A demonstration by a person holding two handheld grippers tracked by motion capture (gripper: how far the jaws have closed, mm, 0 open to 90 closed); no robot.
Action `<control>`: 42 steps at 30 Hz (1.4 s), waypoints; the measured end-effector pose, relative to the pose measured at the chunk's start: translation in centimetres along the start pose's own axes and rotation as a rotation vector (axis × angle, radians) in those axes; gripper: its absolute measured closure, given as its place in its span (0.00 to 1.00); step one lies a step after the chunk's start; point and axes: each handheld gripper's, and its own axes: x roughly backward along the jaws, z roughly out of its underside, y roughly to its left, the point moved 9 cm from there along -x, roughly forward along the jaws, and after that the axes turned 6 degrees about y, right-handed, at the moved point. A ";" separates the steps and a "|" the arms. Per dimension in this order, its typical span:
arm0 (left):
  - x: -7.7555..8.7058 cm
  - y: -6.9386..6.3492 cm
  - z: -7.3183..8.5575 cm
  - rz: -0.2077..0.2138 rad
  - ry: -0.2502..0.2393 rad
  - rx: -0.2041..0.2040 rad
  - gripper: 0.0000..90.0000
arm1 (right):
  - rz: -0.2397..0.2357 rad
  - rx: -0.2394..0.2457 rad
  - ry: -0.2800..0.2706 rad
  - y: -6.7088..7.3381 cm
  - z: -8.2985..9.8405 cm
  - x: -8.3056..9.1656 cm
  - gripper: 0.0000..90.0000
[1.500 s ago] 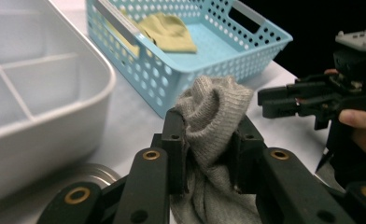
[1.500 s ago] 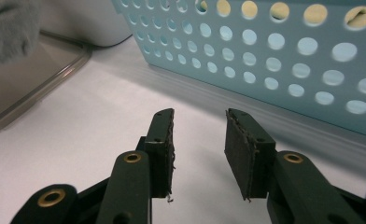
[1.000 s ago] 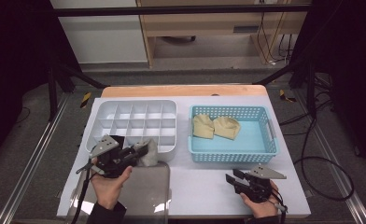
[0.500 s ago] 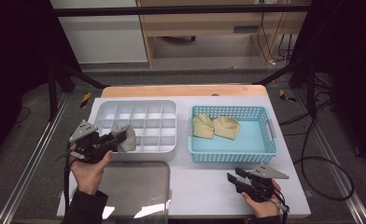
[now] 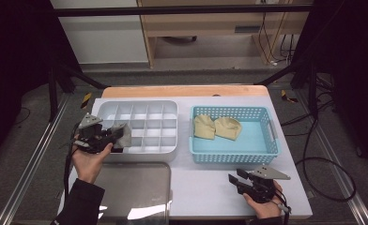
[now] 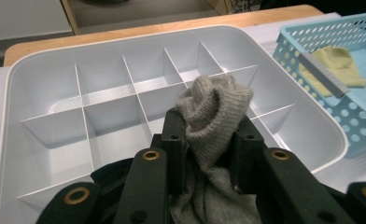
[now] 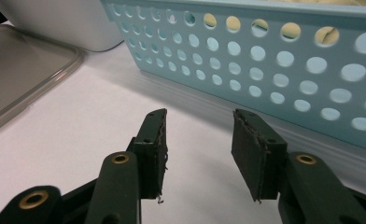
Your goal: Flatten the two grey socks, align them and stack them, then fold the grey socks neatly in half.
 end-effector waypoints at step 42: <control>-7.9 -0.8 4.1 -0.006 0.278 -0.042 0.79 | -0.007 -0.004 -0.007 0.0 0.1 0.0 0.62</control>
